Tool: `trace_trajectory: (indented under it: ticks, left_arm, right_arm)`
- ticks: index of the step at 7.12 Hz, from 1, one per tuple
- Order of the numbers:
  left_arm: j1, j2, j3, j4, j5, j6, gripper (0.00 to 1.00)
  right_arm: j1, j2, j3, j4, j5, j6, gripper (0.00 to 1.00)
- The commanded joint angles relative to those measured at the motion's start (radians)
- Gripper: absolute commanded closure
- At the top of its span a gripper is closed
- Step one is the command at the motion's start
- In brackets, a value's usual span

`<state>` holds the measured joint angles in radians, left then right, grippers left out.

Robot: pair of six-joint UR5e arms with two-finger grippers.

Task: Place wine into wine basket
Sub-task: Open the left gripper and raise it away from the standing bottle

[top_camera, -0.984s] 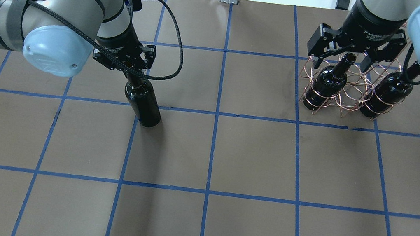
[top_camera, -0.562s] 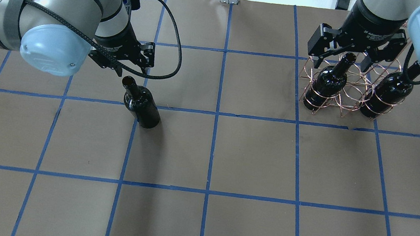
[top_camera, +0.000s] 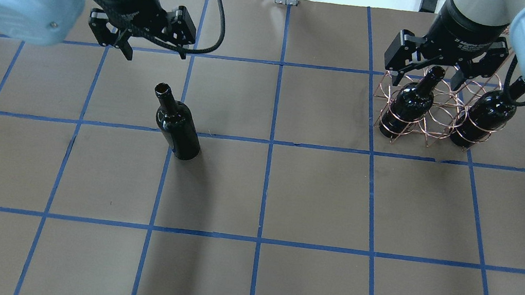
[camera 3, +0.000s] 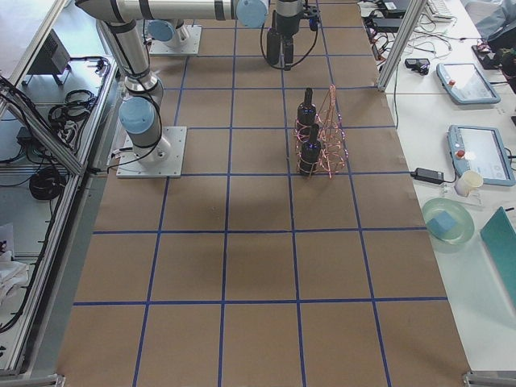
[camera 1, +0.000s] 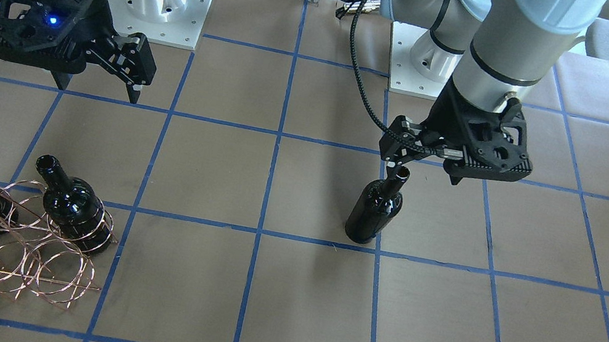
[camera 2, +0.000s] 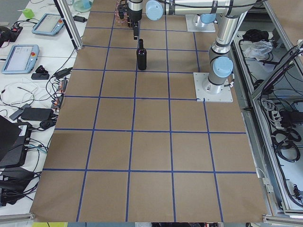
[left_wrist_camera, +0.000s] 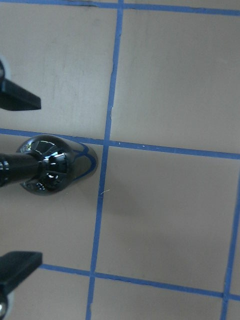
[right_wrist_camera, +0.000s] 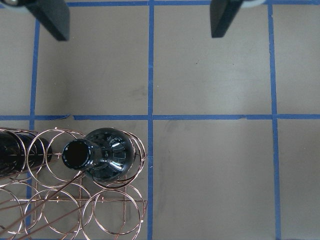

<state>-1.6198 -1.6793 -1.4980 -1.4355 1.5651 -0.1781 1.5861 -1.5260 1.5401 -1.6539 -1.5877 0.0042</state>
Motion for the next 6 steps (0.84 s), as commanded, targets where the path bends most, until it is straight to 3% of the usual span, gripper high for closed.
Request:
trace_trajectory:
  ticks: [1, 2, 3, 5, 6]
  left_arm:
    - [0.107, -0.005, 0.073, -0.043, -0.008, 0.163, 0.00]
    - [0.157, 0.000, 0.074, -0.042, 0.006, 0.333, 0.00]
    - [0.188, 0.004, 0.071, -0.063, 0.016, 0.363, 0.00]
    - [0.263, 0.033, 0.071, -0.166, 0.126, 0.373, 0.00]
    - [0.287, 0.042, 0.070, -0.171, 0.124, 0.379, 0.00]
  right_arm:
    - [0.000, -0.002, -0.002, -0.007, 0.002, -0.004, 0.00]
    - [0.000, -0.002, -0.002, -0.009, 0.003, -0.004, 0.00]
    - [0.000, -0.003, -0.003, -0.010, 0.002, -0.003, 0.00]
    - [0.006, 0.003, -0.024, -0.015, 0.003, 0.014, 0.00]
    - [0.020, 0.010, -0.052, -0.011, 0.009, 0.087, 0.00]
